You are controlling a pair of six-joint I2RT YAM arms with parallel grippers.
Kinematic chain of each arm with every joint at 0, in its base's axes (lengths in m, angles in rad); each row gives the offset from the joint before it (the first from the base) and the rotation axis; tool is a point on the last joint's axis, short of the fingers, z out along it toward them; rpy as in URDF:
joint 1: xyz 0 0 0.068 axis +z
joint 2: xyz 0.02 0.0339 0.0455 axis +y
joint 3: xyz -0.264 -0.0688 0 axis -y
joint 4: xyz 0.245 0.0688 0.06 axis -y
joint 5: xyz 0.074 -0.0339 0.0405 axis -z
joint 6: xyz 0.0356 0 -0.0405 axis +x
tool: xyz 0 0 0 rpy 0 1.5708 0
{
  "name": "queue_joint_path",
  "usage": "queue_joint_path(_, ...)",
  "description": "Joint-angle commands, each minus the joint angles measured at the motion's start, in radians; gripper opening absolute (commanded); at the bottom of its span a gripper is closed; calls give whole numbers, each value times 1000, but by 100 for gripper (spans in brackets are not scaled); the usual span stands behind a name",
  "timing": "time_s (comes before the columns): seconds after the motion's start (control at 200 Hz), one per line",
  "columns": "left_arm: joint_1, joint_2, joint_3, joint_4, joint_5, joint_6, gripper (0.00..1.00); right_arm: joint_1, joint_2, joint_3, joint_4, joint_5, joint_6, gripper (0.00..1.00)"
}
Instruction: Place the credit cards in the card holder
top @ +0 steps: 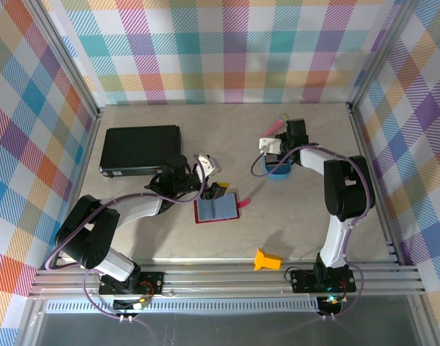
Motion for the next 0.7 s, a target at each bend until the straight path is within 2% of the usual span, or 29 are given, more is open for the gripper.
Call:
queue_joint_path(0.0, -5, 12, 1, 39, 27, -13, 70, 4, -26, 30, 29, -2, 27, 20)
queue_joint_path(0.695, -6, 15, 4, 51, 34, -45, 70, 5, -32, 74, 36, 7, 62, 24)
